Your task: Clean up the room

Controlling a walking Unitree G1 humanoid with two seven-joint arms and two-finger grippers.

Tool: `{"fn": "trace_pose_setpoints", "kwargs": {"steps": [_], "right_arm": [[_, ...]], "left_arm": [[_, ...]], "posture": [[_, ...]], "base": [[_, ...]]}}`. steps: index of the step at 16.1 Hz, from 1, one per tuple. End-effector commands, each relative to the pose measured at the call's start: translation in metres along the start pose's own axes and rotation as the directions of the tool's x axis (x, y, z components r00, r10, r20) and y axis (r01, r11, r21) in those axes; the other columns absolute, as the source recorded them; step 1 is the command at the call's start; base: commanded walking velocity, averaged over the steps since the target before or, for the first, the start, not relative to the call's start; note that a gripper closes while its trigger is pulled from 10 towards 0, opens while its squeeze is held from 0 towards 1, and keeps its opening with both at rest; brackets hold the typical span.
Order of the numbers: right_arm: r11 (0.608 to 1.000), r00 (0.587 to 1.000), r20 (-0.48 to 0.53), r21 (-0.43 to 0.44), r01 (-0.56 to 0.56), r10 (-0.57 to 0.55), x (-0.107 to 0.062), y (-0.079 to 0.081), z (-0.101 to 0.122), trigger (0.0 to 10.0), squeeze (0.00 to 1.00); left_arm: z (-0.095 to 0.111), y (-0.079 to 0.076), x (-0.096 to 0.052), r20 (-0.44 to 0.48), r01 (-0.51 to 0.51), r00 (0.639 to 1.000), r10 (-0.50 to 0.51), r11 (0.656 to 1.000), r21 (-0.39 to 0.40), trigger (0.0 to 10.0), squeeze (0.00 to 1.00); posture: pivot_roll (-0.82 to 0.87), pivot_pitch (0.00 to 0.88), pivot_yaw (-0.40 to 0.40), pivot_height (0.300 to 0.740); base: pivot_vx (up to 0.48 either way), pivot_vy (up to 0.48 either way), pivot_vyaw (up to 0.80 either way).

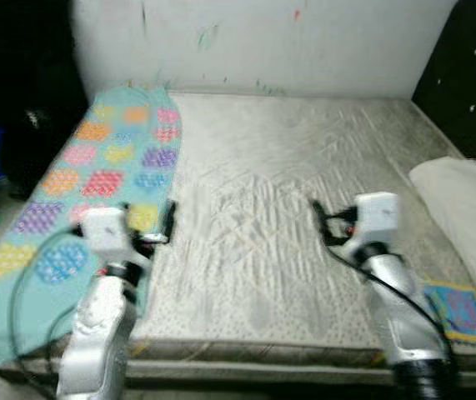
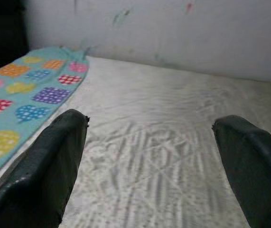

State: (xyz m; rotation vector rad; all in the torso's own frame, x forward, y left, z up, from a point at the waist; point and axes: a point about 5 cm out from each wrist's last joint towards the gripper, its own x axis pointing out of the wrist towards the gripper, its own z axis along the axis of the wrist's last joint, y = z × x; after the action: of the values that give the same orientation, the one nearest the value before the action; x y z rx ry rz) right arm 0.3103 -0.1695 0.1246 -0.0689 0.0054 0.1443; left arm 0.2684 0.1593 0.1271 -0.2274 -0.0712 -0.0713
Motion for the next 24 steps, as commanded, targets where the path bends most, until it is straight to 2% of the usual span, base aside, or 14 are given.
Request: {"fn": "trace_pose_setpoints", "kwargs": {"steps": [1, 4, 22, 24], "right_arm": [[1.0, 1.0, 0.001, -0.012, 0.028, -0.028, -0.0018, -0.009, 0.0004, 10.0, 0.0], [1.0, 1.0, 0.002, -0.014, 0.027, -0.027, -0.0021, -0.0096, 0.0005, 10.0, 0.0], [0.999, 1.0, -0.008, -0.02, 0.028, -0.028, -0.0018, -0.0103, -0.0002, 10.0, 0.0], [1.0, 1.0, -0.01, -0.02, 0.024, -0.024, -0.0017, -0.0095, -0.0003, 10.0, 0.0]], "left_arm": [[-0.0013, -0.0069, 0.0028, -0.012, 0.006, 1.0, -0.006, 1.0, 0.0, 10.0, 0.0], [-0.0022, -0.0069, 0.003, -0.014, 0.014, 1.0, -0.014, 1.0, -0.012, 10.0, 0.0], [0.0008, -0.0052, 0.0043, 0.004, 0.003, 1.0, -0.003, 0.999, -0.049, 10.0, 0.0], [0.0014, -0.0049, 0.004, 0.011, 0.002, 1.0, -0.002, 0.999, -0.041, 10.0, 0.0]], "posture": [[-0.1, 0.0, 0.002, 0.74], [-0.1, 0.0, 0.001, 0.74], [-0.1, 0.007, 0.001, 0.74], [-0.1, 0.006, 0.0, 0.74]], "base": [[0.0, 0.0, 0.0], [0.0, 0.0, 0.0], [0.0, 0.48, 0.0], [0.0, 0.139, 0.0]]}}
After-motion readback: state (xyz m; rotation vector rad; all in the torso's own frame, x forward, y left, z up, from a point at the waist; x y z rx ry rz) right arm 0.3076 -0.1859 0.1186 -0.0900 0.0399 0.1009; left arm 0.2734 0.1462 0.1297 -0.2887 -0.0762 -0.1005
